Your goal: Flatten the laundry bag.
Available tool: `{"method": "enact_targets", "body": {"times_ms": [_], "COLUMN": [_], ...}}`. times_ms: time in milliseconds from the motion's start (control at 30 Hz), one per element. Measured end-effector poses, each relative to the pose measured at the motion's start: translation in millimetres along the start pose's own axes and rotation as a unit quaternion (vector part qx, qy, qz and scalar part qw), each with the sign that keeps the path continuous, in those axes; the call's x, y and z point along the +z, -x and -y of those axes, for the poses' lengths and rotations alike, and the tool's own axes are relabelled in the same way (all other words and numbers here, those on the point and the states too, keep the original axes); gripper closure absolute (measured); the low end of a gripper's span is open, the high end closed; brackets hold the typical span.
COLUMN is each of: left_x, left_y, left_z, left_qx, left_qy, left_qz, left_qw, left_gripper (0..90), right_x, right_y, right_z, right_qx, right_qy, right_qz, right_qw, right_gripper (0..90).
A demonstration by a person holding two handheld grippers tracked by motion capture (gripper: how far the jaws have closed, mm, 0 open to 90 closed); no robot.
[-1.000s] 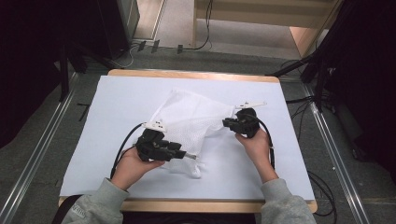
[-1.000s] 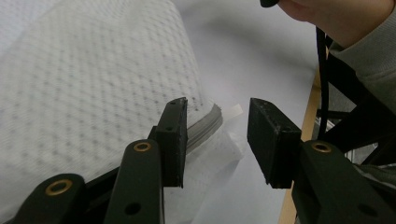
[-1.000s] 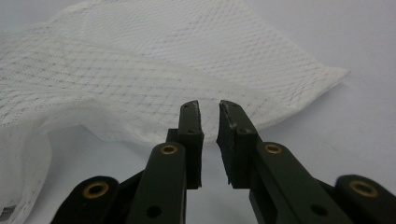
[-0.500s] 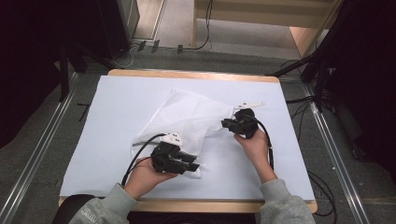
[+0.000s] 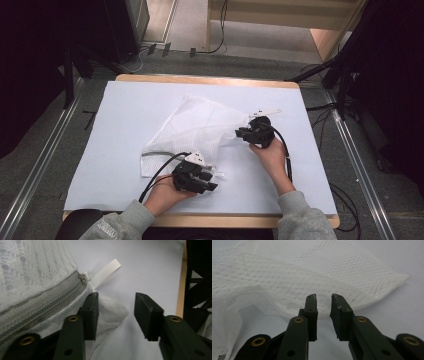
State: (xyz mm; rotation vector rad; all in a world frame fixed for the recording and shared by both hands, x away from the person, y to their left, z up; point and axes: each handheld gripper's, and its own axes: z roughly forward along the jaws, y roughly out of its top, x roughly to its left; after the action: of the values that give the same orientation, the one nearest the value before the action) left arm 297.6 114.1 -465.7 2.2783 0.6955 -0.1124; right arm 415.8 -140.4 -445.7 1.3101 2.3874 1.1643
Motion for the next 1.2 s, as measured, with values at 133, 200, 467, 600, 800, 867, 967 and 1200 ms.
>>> {"method": "enact_targets", "body": {"times_ms": [133, 200, 467, 600, 800, 867, 967, 1200], "left_x": [1.9, 1.8, -6.2, -8.4, -11.2, -11.9, -14.5, -19.5], "left_y": [-0.2, -2.1, -0.4, 4.9, 5.0, 4.4, 4.1, 6.9], "left_z": [1.9, 1.2, -0.3, 1.4, 2.9, 3.9, 4.8, 8.4], "left_qx": [0.01, 0.009, -0.004, 0.001, 0.002, -0.004, -0.004, -0.008], "left_qy": [0.006, 0.005, -0.007, -0.012, -0.01, -0.005, -0.005, 0.003], "left_qz": [-0.019, -0.018, 0.016, 0.022, 0.022, 0.024, 0.023, 0.023], "left_qw": [0.9998, 0.9998, 0.9998, 0.9997, 0.9997, 0.9997, 0.9997, 0.9997], "left_gripper": [84.6, 86.5, 89.5, 89.5, 89.5, 89.5, 89.5, 89.5], "right_x": [2.2, 2.2, 3.0, 13.0, 30.0, 33.1, 35.7, 32.4], "right_y": [1.4, 1.5, 9.3, 13.5, 12.9, 11.3, 13.3, 26.3], "right_z": [-0.8, -0.9, -0.8, 1.5, 3.7, 2.1, -1.7, -14.3], "right_qx": [0.001, 0.001, 0.011, 0.021, 0.017, 0.004, 0.006, 0.01], "right_qy": [0.003, 0.003, 0.009, -0.002, -0.018, -0.015, -0.019, -0.015], "right_qz": [-0.002, -0.001, 0.015, 0.017, 0.029, 0.045, 0.041, 0.054], "right_qw": [1.0, 1.0, 0.9998, 0.9996, 0.9993, 0.9989, 0.999, 0.9984], "right_gripper": [75.0, 74.3, 62.1, 54.9, 73.4, 84.7, 90.0, 90.0]}}
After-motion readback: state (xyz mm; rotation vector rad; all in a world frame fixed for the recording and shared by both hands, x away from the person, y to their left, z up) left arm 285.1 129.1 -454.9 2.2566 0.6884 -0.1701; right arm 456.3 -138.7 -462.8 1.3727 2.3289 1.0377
